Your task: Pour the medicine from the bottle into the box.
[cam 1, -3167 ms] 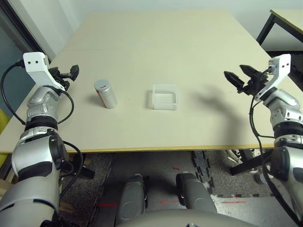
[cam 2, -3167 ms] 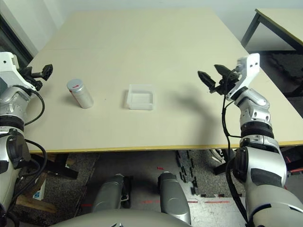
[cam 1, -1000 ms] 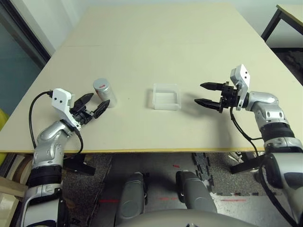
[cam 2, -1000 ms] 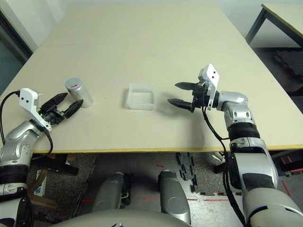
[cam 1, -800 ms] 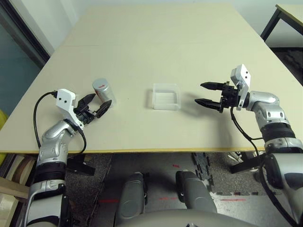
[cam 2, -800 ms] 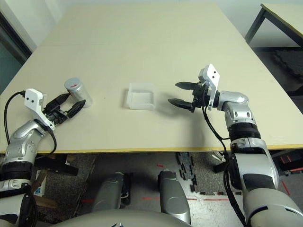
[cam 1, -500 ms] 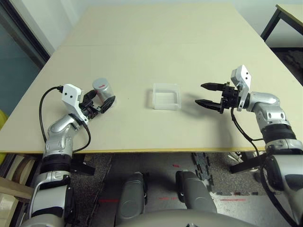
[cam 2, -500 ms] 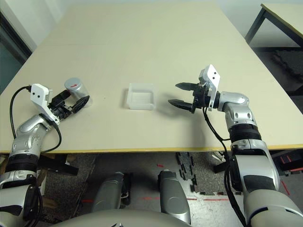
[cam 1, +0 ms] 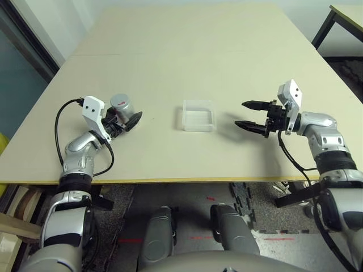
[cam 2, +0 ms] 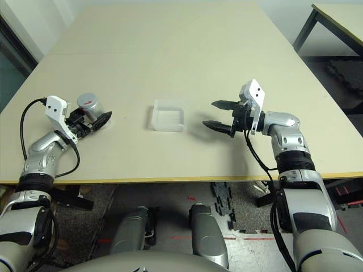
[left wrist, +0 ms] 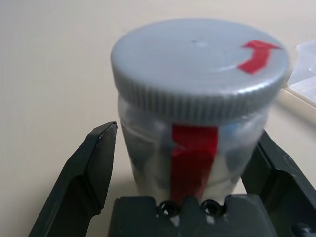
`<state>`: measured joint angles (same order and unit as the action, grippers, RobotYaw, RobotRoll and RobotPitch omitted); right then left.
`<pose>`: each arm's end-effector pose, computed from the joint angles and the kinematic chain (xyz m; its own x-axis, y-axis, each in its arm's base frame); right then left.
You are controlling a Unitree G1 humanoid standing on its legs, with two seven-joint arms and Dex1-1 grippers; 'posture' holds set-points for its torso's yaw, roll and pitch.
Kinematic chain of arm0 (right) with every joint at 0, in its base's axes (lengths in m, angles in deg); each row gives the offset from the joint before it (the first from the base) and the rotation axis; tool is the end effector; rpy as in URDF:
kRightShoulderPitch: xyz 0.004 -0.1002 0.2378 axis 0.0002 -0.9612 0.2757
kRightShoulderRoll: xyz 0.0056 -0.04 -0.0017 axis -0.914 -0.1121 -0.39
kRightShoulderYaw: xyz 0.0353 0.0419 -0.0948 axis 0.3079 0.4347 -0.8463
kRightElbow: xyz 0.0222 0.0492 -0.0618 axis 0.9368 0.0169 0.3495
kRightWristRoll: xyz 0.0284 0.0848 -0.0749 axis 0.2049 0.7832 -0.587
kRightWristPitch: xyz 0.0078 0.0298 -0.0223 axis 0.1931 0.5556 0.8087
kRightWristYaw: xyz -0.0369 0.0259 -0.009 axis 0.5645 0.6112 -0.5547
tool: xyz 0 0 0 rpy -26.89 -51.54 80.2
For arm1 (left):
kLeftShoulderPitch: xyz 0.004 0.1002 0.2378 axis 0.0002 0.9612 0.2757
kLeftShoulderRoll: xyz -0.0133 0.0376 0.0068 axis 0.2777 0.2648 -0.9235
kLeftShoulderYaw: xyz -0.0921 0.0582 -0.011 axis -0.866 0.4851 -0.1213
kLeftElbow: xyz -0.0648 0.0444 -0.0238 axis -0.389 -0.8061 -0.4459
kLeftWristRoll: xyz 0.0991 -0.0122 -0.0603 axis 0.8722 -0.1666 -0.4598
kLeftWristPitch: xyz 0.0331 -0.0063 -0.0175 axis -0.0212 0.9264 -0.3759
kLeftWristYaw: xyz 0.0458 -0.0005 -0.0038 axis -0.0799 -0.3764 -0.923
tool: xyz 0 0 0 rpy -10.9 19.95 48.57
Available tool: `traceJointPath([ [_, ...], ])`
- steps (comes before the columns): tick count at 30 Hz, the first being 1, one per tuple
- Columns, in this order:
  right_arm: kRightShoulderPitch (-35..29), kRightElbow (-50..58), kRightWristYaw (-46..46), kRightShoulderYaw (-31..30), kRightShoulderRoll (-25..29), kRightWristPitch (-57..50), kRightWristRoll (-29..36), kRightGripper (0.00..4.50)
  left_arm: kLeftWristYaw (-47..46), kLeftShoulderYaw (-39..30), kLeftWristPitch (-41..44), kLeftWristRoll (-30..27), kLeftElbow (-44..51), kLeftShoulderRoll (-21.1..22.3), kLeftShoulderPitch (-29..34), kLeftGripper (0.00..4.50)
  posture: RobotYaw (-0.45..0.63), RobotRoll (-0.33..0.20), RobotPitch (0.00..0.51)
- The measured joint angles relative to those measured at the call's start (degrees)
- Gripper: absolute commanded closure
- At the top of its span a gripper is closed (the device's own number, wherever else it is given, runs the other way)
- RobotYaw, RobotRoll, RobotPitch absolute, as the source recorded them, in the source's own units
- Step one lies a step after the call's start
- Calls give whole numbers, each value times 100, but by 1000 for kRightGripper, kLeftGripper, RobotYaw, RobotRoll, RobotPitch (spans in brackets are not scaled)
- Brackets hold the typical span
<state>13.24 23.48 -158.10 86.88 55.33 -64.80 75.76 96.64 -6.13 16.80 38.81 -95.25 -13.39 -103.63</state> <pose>0.3296 -0.2767 0.1202 0.4631 0.8684 -0.1770 -0.8862 0.4505 -0.1085 0.3002 0.3001 0.0769 0.8876 -0.4588 -0.0416 0.4605 0.8859 0.0548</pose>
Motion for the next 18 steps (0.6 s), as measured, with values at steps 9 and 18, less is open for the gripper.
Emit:
traceJointPath([
  [9, -24, 0, 0, 0, 13, 2, 2, 0, 94, -1, -136, 25, -213, -9, -117, 1659, -171, 0, 106],
  [18, -24, -2, 0, 0, 13, 34, 1, 0, 128, -4, -138, 24, -246, -9, -128, 1851, -171, 0, 106],
])
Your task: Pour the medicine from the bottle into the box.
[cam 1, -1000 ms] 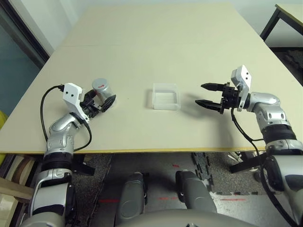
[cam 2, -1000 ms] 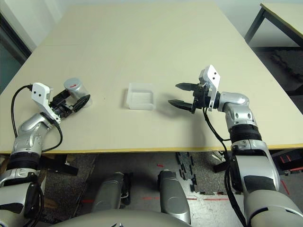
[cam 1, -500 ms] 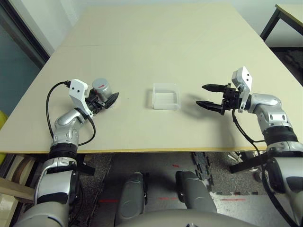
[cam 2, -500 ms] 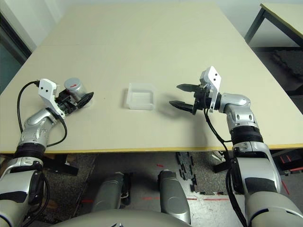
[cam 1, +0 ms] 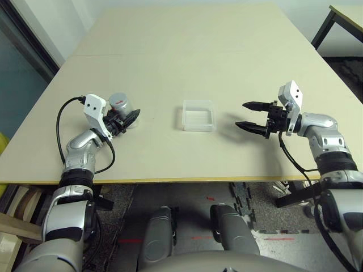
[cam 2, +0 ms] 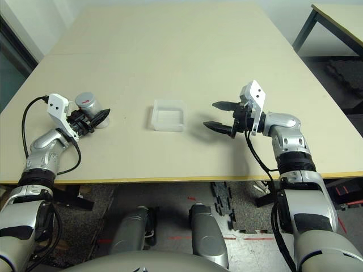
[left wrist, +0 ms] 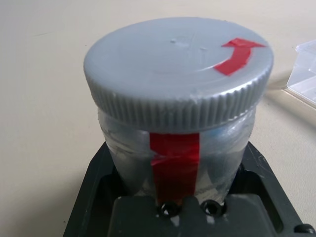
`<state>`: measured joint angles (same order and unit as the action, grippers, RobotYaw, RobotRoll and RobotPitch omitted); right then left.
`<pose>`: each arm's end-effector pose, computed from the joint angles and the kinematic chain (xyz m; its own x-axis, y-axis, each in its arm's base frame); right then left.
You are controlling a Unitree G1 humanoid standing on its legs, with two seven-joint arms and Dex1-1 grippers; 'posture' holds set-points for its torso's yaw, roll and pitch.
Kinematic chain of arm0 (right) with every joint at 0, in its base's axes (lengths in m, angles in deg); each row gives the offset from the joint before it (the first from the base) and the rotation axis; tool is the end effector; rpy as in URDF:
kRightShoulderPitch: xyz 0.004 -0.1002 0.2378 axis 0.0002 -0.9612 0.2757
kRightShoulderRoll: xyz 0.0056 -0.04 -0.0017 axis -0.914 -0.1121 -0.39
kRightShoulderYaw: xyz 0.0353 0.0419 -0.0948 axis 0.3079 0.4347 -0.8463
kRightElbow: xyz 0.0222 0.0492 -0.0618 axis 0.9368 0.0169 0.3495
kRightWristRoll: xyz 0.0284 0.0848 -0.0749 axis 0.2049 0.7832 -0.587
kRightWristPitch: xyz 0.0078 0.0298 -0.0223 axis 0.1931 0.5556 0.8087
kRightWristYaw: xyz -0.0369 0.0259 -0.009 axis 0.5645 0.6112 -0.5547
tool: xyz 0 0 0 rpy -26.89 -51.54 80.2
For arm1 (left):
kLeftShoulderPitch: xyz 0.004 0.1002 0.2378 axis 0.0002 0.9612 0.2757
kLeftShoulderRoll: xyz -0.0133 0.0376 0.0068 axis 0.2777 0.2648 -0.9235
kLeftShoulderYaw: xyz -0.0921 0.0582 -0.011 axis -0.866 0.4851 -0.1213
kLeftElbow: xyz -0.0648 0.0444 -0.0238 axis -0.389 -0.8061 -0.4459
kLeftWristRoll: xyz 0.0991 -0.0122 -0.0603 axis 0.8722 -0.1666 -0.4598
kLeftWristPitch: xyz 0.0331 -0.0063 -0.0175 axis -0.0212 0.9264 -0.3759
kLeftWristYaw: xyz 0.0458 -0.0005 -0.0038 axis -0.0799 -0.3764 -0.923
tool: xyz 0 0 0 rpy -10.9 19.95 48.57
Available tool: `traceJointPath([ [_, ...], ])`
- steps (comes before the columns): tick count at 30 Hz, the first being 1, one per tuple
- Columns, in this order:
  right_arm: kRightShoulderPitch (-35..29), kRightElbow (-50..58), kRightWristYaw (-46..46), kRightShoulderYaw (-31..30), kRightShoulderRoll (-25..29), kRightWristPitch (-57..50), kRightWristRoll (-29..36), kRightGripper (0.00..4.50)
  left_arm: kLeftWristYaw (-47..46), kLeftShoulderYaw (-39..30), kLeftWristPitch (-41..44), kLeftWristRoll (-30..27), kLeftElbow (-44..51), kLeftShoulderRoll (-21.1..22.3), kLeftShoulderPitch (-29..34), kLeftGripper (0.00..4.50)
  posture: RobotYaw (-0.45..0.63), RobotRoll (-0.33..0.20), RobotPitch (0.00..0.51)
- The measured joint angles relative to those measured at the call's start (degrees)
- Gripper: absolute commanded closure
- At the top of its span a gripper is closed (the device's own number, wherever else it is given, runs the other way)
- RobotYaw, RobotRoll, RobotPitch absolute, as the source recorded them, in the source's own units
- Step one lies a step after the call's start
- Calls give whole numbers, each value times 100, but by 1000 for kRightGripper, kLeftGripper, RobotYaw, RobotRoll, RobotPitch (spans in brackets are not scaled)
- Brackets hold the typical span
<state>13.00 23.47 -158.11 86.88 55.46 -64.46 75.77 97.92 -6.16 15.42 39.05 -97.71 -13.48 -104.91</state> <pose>0.3288 -0.2777 0.1195 0.4645 0.8674 -0.1785 -0.8854 0.4512 -0.1115 0.3028 0.3001 0.0762 0.8800 -0.4734 -0.0384 0.4748 0.8784 0.0545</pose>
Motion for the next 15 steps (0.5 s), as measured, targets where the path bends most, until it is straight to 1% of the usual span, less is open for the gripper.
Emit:
traceJointPath([
  [5, 0, -3, 0, 0, 0, 16, 0, 0, 96, 0, 27, -4, 19, 4, 1, 1851, -163, 0, 108],
  [9, 4, -13, 1, 0, -2, 19, 0, 0, 282, 1, 286, -55, 157, 10, 1, 1851, -155, 0, 101],
  [15, 71, -62, 3, 0, -23, 66, -1, 0, 614, 54, 863, -116, 863, 20, 5, 1851, -141, 0, 99],
])
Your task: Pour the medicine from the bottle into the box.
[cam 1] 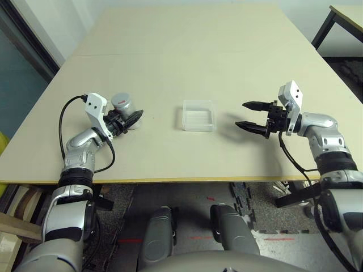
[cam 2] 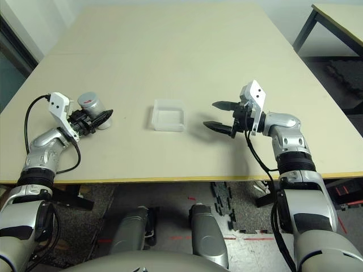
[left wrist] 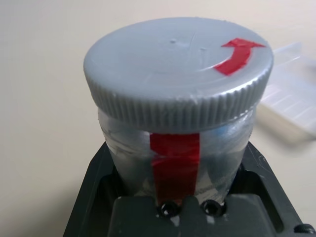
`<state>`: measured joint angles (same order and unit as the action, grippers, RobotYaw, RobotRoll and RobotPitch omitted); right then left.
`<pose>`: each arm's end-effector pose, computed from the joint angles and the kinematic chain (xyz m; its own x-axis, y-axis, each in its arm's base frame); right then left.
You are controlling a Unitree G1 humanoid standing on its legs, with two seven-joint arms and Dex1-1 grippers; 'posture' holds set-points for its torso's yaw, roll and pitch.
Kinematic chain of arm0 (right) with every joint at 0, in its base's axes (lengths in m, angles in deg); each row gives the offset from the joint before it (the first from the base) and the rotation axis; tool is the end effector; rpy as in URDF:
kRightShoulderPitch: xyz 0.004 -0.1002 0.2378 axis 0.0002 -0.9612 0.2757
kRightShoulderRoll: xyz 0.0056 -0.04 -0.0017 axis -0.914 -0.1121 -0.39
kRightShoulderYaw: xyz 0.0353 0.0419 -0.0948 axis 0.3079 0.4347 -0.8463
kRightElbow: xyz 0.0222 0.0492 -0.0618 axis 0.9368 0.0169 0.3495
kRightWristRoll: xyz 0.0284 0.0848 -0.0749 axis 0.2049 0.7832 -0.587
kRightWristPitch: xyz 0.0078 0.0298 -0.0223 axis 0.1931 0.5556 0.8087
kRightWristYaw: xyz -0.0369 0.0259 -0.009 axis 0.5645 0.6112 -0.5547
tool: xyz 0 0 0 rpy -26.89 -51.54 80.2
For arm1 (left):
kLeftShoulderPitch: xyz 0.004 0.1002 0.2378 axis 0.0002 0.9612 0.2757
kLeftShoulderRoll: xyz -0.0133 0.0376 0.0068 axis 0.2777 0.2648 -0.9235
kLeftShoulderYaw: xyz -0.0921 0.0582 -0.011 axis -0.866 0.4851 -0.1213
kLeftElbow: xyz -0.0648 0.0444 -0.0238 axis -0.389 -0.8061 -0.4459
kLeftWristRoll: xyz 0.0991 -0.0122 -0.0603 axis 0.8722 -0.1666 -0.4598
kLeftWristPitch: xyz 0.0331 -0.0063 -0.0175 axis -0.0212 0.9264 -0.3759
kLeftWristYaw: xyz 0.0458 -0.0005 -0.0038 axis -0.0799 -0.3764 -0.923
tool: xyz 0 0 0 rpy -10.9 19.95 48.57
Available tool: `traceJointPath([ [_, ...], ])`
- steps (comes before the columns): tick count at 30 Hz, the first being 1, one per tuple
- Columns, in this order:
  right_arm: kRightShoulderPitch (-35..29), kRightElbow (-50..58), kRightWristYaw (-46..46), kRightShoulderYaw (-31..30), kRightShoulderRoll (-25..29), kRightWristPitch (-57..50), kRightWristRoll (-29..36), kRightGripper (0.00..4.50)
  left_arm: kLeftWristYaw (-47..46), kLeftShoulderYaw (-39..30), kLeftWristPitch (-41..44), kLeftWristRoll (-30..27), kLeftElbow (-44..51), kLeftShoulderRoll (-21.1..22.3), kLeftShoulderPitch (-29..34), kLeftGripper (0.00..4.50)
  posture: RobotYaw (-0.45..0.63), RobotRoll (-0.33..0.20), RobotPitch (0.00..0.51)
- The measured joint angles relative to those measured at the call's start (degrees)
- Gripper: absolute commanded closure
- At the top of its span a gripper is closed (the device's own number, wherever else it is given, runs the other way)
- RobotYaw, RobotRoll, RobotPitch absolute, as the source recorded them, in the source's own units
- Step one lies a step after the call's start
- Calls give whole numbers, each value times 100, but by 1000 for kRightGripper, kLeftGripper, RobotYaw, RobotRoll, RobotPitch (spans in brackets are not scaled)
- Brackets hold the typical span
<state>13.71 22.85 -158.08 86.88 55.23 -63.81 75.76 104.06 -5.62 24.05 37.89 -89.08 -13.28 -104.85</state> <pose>0.3308 -0.2762 0.1212 0.4642 0.8692 -0.1702 -0.8852 0.4490 -0.1214 0.3089 0.2915 0.0972 0.7970 -0.6027 -0.0385 0.6039 0.7964 0.0328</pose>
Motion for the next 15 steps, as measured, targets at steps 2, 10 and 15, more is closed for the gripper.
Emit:
traceJointPath([
  [2, 35, -51, 1, 0, -15, 8, 0, 0, 85, 32, 222, -46, 260, 0, 5, 1851, -136, 0, 97],
  [10, 298, -127, -38, 11, -167, -133, 126, 0, 423, 341, 1131, -173, 1237, -41, 20, 1851, -143, 0, 90],
  [15, 492, 272, -185, 11, -173, -672, 371, 0, 564, 660, 1388, -176, 1335, -158, -43, 1851, -164, 0, 82],
])
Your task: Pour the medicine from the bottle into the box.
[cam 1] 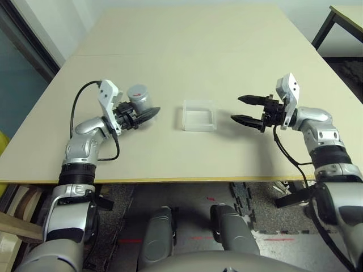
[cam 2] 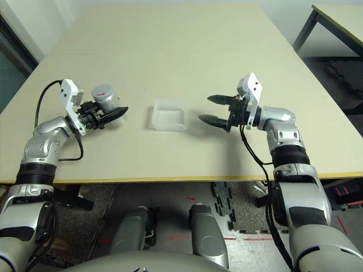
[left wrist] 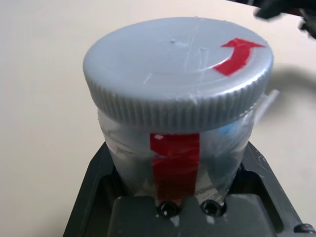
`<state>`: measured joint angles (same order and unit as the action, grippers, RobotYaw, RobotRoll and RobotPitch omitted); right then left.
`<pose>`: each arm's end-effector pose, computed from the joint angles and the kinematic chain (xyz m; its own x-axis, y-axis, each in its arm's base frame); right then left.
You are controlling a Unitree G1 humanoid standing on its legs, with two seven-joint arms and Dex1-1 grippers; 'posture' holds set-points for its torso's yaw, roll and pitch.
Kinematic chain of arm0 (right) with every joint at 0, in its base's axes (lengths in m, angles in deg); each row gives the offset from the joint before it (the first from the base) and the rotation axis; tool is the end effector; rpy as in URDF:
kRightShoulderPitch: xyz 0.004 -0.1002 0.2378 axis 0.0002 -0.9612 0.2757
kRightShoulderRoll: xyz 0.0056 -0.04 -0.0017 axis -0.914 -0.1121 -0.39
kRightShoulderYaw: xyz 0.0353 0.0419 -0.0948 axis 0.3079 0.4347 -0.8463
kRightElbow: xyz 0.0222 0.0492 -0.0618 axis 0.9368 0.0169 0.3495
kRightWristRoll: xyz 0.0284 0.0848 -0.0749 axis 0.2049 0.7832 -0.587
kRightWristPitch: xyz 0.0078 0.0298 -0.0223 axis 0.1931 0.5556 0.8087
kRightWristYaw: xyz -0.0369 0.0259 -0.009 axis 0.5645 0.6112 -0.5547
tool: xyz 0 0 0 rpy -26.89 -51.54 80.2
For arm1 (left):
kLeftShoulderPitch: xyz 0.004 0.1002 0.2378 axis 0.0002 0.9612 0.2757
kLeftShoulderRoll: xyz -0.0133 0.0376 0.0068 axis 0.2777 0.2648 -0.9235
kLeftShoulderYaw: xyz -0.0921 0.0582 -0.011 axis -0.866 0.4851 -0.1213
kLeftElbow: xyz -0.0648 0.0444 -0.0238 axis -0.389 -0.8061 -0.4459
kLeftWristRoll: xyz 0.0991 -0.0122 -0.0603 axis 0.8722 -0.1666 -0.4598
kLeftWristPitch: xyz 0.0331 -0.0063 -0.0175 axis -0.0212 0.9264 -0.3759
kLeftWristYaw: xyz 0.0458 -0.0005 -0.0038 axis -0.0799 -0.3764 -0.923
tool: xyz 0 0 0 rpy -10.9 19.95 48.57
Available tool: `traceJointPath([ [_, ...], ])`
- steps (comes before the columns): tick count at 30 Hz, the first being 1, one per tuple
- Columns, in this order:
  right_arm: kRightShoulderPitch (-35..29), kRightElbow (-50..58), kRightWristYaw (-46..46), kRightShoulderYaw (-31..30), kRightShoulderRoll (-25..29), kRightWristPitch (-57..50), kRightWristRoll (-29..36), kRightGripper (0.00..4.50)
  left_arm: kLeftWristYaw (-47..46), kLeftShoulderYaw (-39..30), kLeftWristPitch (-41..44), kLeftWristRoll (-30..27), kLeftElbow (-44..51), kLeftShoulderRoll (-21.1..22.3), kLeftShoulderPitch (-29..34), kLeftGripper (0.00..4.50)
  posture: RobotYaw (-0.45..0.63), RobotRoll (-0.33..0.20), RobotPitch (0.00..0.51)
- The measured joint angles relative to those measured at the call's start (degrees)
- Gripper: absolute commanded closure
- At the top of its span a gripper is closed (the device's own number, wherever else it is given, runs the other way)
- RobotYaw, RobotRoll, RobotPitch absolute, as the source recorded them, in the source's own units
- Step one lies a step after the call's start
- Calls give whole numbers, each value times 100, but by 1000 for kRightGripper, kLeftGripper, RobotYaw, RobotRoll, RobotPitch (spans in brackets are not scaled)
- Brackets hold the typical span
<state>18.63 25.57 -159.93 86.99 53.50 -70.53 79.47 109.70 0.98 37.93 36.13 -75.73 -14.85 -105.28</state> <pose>0.3458 -0.2571 0.1476 0.3942 0.9159 -0.0762 -0.9174 0.3872 -0.0914 0.3187 0.2488 0.1199 0.5998 -0.7951 -0.0897 0.7974 0.6033 -0.0155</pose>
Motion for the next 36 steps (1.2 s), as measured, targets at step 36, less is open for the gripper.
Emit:
traceJointPath([
  [36, 1594, -892, 314, -690, -1465, -116, -414, 0, 183, 766, -588, 377, -820, -1000, -914, 1851, -190, 0, 82],
])
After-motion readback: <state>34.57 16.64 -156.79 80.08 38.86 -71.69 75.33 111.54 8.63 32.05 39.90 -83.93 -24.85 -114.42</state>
